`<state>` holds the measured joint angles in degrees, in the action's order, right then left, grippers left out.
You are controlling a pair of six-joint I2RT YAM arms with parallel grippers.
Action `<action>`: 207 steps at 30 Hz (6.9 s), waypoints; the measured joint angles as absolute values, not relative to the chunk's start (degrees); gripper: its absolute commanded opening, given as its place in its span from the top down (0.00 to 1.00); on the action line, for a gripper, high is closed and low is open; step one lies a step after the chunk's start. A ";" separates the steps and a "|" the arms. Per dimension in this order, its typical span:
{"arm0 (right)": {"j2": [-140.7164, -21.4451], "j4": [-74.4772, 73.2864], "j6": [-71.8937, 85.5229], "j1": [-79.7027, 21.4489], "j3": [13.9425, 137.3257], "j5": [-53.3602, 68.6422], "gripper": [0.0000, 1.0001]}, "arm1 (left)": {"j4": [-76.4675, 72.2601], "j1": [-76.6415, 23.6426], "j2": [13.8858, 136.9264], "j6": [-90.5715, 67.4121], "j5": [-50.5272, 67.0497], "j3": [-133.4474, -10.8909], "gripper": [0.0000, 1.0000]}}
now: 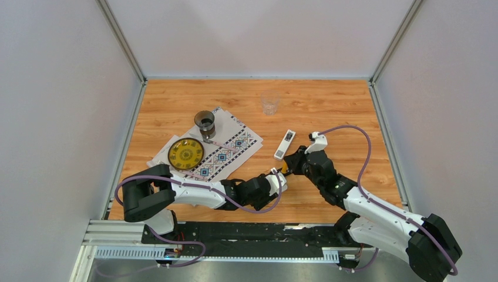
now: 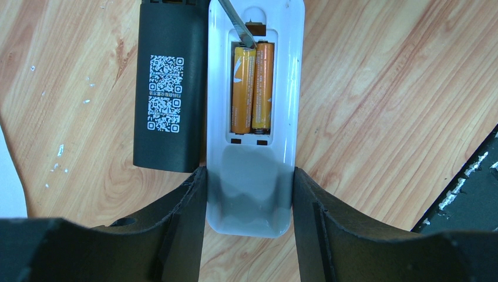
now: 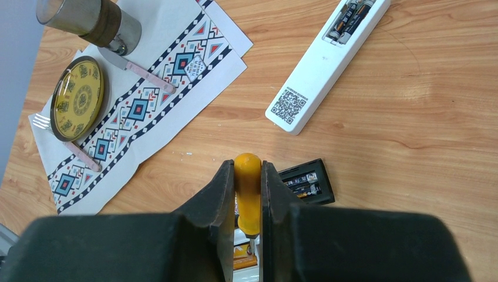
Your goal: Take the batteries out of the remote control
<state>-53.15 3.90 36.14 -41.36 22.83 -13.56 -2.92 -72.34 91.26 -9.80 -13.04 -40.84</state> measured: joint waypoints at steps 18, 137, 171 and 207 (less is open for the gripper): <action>-52.45 13.21 40.07 -40.91 21.67 -6.17 1.00 | -2.94 -72.34 91.31 -10.02 -13.17 -40.91 1.00; -44.16 -5.78 35.94 -15.18 24.71 10.07 1.00 | -0.08 -67.77 99.24 -10.52 -3.77 -51.22 1.00; -36.45 -7.18 35.09 -16.80 22.22 14.46 1.00 | 4.29 -67.29 88.86 -18.48 2.39 -46.98 1.00; -24.62 -17.45 32.69 -26.98 25.06 -4.51 1.00 | -10.37 -57.67 88.88 -37.12 19.16 -42.89 1.00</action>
<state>-24.62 -17.45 32.69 -26.98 25.06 -4.51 -10.37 -57.67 88.88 -37.12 19.16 -42.89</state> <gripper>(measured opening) 0.146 0.006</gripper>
